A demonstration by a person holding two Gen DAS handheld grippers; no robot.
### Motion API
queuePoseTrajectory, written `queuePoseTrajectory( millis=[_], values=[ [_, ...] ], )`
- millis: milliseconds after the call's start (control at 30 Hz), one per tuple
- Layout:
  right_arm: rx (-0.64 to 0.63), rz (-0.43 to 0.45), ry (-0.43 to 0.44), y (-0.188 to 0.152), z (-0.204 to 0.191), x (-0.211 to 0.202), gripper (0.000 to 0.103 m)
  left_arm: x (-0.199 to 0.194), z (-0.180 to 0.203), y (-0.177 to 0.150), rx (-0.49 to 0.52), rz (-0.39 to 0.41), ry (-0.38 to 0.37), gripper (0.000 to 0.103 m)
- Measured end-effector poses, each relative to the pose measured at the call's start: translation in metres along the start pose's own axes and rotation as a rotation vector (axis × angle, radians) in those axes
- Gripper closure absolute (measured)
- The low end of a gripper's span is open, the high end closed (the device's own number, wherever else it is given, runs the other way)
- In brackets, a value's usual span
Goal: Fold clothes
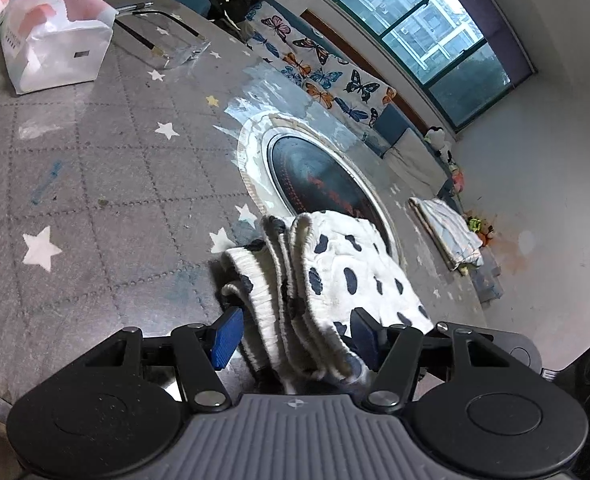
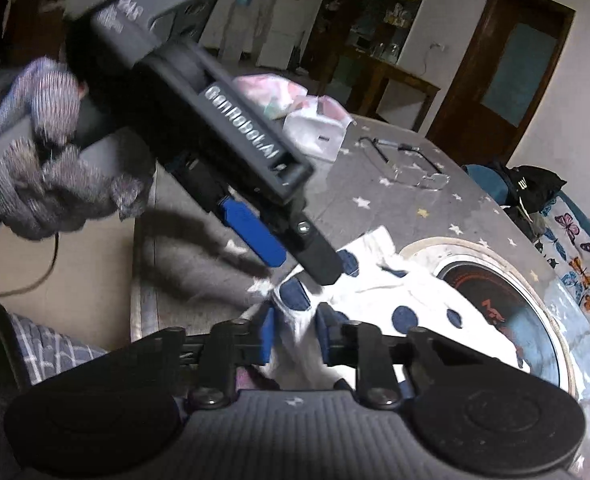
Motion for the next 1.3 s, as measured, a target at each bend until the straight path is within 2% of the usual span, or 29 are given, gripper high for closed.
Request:
queuePoseTrajectory(
  millis=[167, 333, 433, 567, 767, 833, 967, 1067, 1300],
  values=[
    [0.017, 0.030, 0.017, 0.002, 0.006, -0.020, 0.090, -0.005, 0.000, 0.001, -0.016, 0.012, -0.021, 0.036],
    [-0.013, -0.017, 0.056, -0.009, -0.006, -0.001, 0.089, 0.003, -0.003, -0.003, -0.033, -0.007, -0.007, 0.036],
    [-0.053, -0.020, 0.059, -0.009, -0.009, 0.004, 0.076, 0.007, -0.007, -0.004, -0.044, -0.019, 0.009, 0.037],
    [-0.130, -0.025, 0.045, -0.008, -0.012, 0.000, 0.073, 0.006, -0.010, -0.002, -0.048, -0.017, 0.016, 0.037],
    [-0.211, -0.049, 0.019, -0.018, -0.019, 0.015, 0.067, 0.004, -0.006, -0.004, -0.065, -0.023, -0.004, 0.035],
    [-0.224, -0.039, 0.010, -0.017, -0.021, 0.017, 0.068, 0.003, -0.006, -0.006, -0.079, -0.028, -0.008, 0.035],
    [-0.155, -0.009, 0.020, -0.013, -0.012, 0.013, 0.080, 0.003, -0.009, -0.007, -0.146, -0.023, -0.010, 0.033],
    [-0.088, 0.028, 0.027, -0.009, -0.003, 0.005, 0.084, 0.004, -0.011, -0.011, -0.216, -0.020, -0.028, 0.031],
    [0.013, 0.067, 0.035, -0.002, 0.015, -0.006, 0.086, 0.007, -0.017, -0.021, -0.400, -0.011, -0.094, 0.026]
  ],
)
Point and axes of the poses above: each gripper's, at about its wrist camera, not at the fingertips, and x roughly the way its jaws point, z to its right, y to its top, the point moved 5 cm from there along x, roughly the way its jaws point, and after that the axes turned 3 degrees about y, right-handed, at the moved point
